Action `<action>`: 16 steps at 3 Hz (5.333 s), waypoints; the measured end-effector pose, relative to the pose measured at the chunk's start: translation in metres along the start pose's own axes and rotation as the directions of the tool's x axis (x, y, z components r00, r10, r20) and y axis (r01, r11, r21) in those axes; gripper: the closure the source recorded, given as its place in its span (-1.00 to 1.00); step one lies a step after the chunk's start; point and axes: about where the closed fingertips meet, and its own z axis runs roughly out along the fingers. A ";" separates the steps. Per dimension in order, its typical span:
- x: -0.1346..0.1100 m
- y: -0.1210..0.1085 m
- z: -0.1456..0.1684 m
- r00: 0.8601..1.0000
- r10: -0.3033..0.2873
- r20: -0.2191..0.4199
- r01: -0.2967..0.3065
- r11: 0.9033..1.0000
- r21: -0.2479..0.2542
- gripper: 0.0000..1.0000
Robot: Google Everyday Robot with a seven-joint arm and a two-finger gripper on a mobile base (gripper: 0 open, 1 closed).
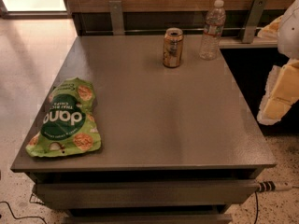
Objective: Move orange can near green rice chip bag
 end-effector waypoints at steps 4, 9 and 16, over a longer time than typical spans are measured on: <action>-0.033 -0.074 0.023 0.858 0.197 0.474 -0.261 0.963 0.073 -1.00; -0.095 -0.114 0.060 0.650 0.207 0.731 -0.337 0.941 0.033 -1.00; -0.153 -0.210 0.188 0.375 0.322 0.869 -0.480 0.869 -0.115 -1.00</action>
Offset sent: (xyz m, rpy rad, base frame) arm 0.0455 0.0012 0.0201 0.2017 -0.1371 -0.0459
